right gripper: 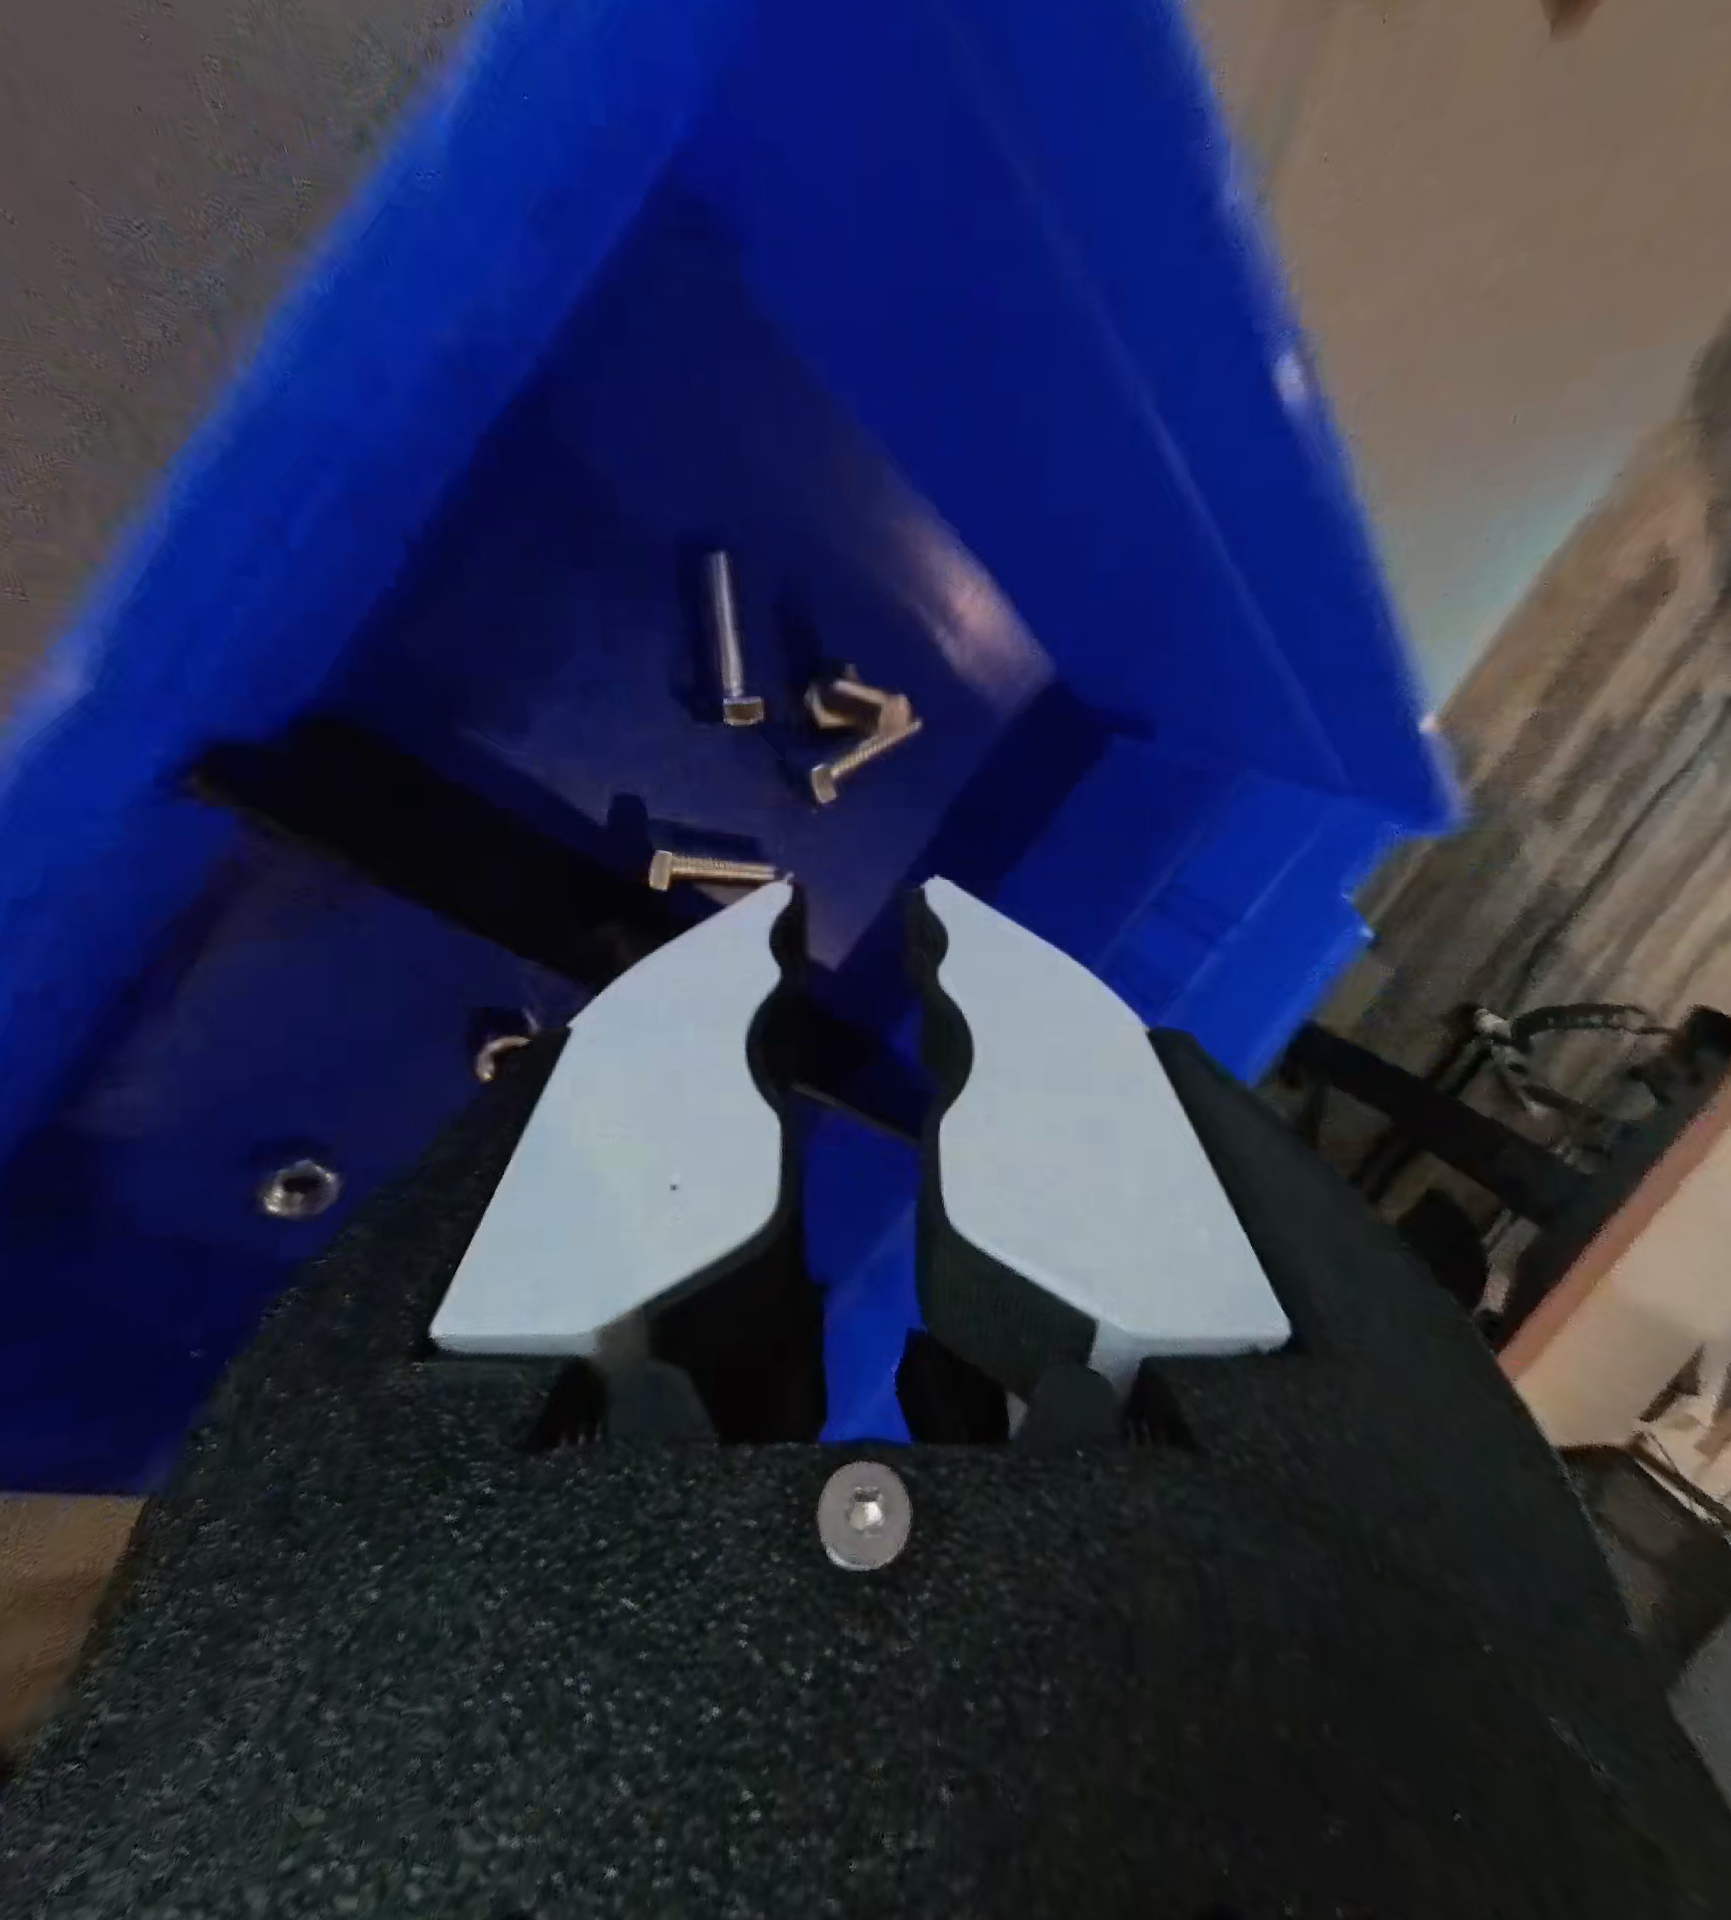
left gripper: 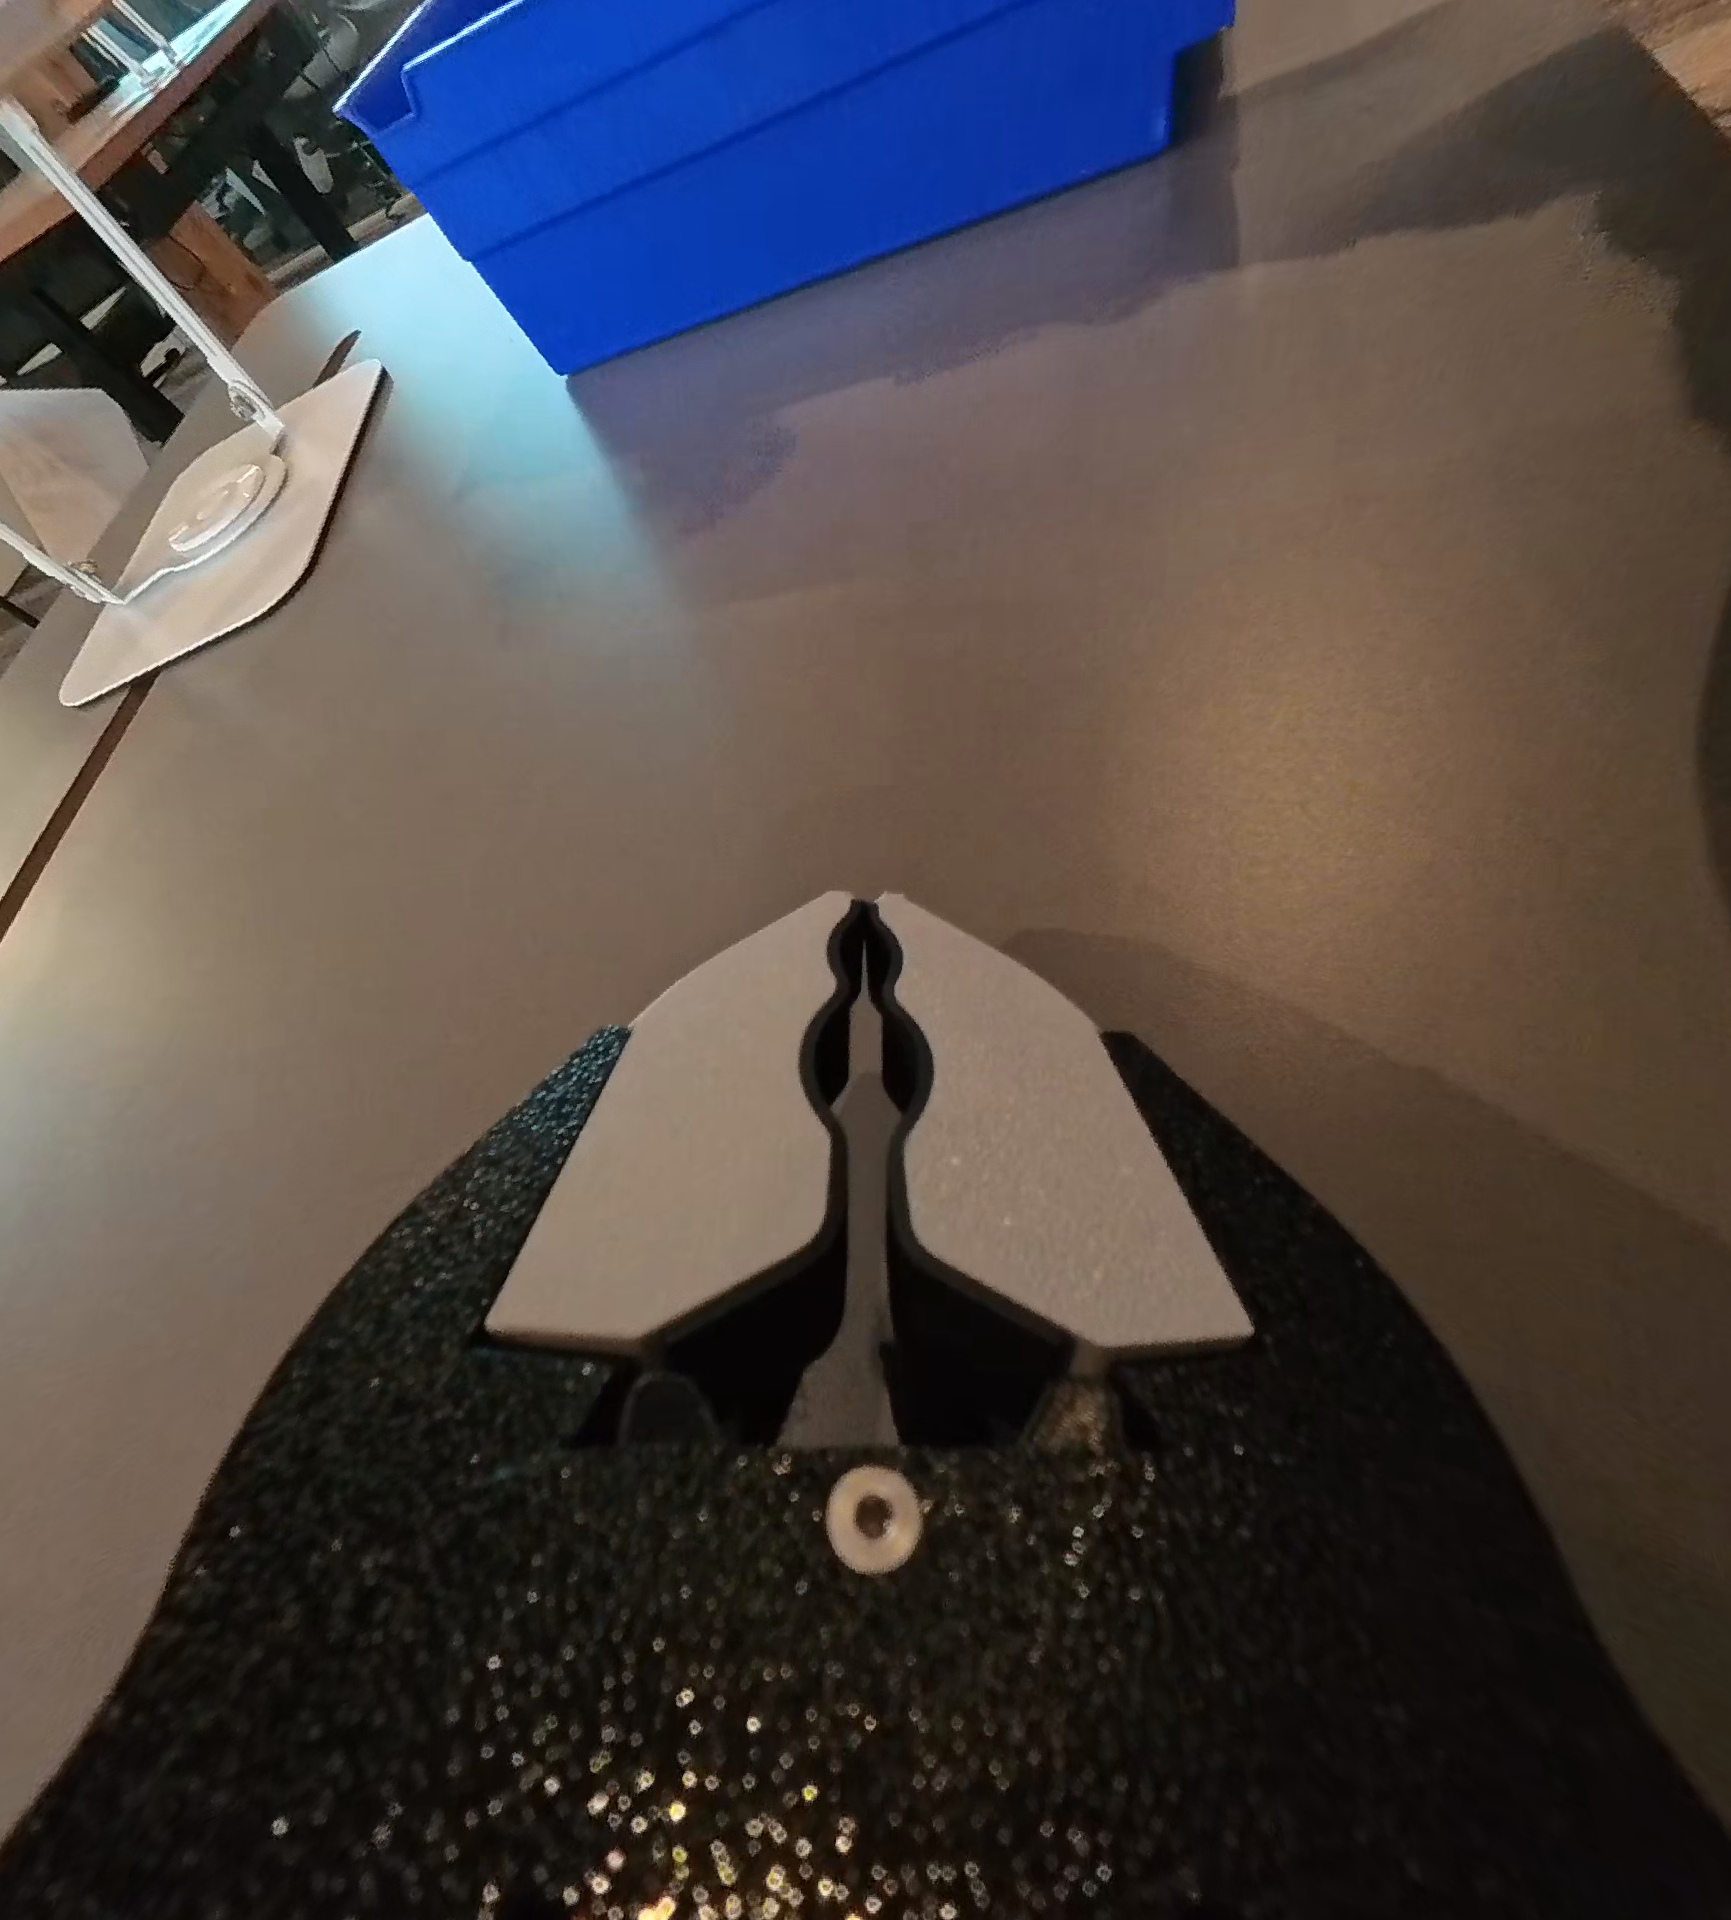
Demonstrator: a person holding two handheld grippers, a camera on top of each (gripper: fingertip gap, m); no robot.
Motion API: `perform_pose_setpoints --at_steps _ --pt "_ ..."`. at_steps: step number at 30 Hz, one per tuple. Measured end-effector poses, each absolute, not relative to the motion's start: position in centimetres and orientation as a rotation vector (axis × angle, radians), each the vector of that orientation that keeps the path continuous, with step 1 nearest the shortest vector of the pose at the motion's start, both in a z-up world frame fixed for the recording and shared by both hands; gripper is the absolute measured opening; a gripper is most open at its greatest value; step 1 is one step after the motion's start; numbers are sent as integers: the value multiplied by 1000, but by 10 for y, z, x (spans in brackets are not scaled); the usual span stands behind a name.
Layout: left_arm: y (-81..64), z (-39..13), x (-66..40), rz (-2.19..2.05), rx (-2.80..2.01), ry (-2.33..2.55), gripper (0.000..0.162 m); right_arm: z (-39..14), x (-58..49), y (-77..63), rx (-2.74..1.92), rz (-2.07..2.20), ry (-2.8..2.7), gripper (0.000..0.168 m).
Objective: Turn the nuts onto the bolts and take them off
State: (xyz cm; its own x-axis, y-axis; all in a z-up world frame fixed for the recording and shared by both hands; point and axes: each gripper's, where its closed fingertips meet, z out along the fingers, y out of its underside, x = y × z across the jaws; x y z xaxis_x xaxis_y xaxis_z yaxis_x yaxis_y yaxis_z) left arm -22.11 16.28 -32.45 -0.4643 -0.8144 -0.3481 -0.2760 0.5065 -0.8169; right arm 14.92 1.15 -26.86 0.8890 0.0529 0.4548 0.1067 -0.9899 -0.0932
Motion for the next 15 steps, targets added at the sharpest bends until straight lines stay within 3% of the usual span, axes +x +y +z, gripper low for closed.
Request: perform_pose_setpoints --at_steps 7,15 --pt "171 -325 -218 -859 -926 1957 0 -198 1 79 -2252 -572 -217 12" --pt "199 -321 -215 -744 -1050 1841 0 -267 -99 160 -1935 -385 -238 9"
